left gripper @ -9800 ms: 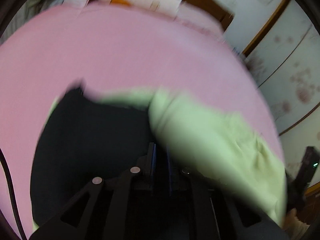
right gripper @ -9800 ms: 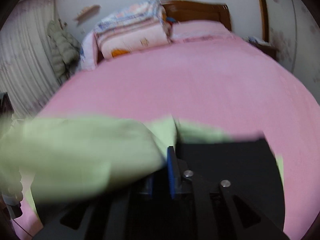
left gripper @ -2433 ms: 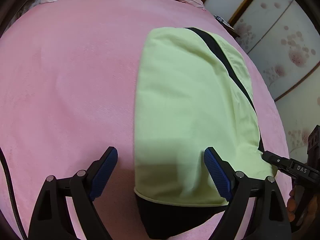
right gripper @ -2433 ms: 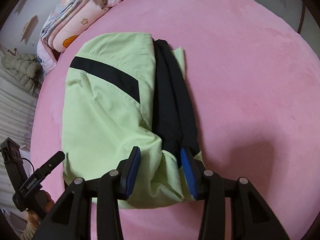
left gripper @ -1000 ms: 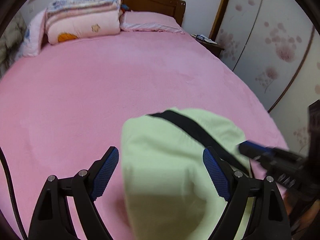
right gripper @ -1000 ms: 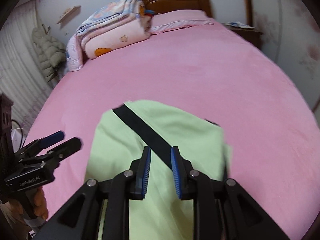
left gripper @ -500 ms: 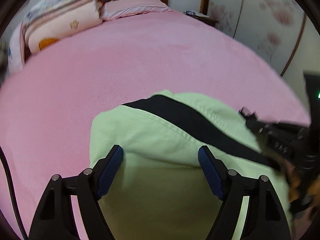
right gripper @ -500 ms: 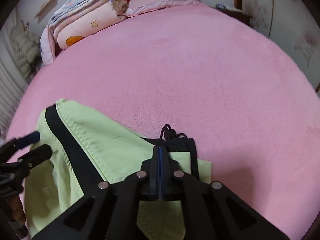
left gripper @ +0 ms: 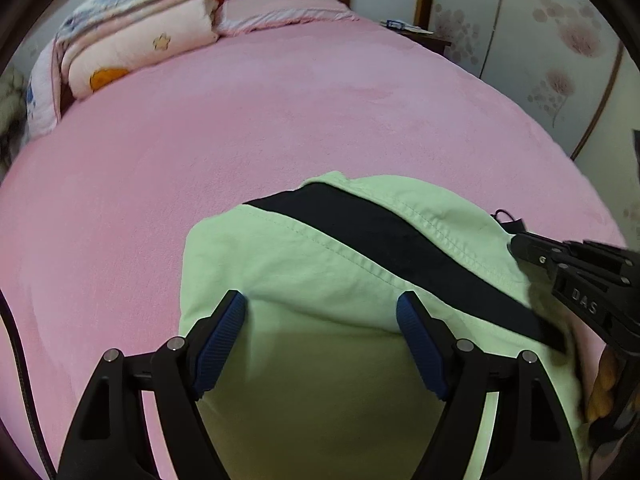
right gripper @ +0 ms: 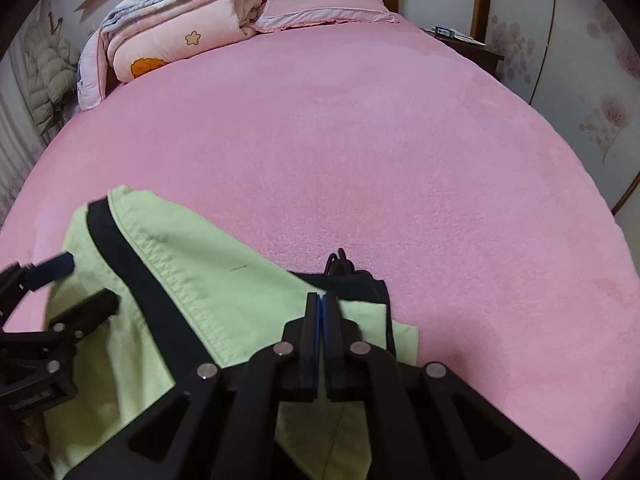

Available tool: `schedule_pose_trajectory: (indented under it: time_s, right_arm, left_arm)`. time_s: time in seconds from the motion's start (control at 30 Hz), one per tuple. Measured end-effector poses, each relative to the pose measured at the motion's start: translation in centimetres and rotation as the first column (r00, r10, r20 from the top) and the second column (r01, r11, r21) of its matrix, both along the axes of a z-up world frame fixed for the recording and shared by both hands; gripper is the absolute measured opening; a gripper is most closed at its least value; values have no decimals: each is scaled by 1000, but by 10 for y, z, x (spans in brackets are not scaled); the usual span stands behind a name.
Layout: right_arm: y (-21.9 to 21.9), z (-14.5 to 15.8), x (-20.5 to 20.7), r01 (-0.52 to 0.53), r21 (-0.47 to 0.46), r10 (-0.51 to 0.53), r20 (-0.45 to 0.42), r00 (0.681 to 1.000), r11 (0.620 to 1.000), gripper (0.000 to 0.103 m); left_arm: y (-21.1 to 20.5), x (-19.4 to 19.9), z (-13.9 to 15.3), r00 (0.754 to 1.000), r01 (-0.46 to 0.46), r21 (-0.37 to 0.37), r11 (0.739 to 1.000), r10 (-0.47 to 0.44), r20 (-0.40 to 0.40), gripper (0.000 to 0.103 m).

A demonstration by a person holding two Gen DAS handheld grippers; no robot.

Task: Fold large clothes

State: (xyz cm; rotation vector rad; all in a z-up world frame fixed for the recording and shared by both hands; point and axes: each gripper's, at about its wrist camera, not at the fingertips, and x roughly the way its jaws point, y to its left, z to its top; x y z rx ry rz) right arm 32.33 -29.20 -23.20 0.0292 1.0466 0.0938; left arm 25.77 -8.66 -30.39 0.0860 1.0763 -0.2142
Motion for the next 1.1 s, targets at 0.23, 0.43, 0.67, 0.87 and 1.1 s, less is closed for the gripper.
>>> schedule_pose_trajectory:
  time_s: [0.23,0.43,0.67,0.87,1.1]
  right_arm:
    - [-10,69,-27,35,102,-35,1,999,994,3]
    - [-17,137,-66,56,137,-63,50,997,989,12]
    - [-13,187,-109,31,164,-47,97,994,986,44]
    - [-7,188,-138,-13,166,3,59,998,986,61]
    - [-19,150,-149,11,193,-5,-31,1000,981,69]
  left_arm:
    - [-4,-30,62,1000,-14,-51,999,12,-29,85]
    - [7,-63,122,1000,-17,-62,998,16,-10,88]
    - [21,-92,178,998,-58,-85,995,58,5,96]
    - [42,-122,192,993,-109,-134,985,114,29,98]
    - [58,-145,162,991,-130,-133,983,134,25,98]
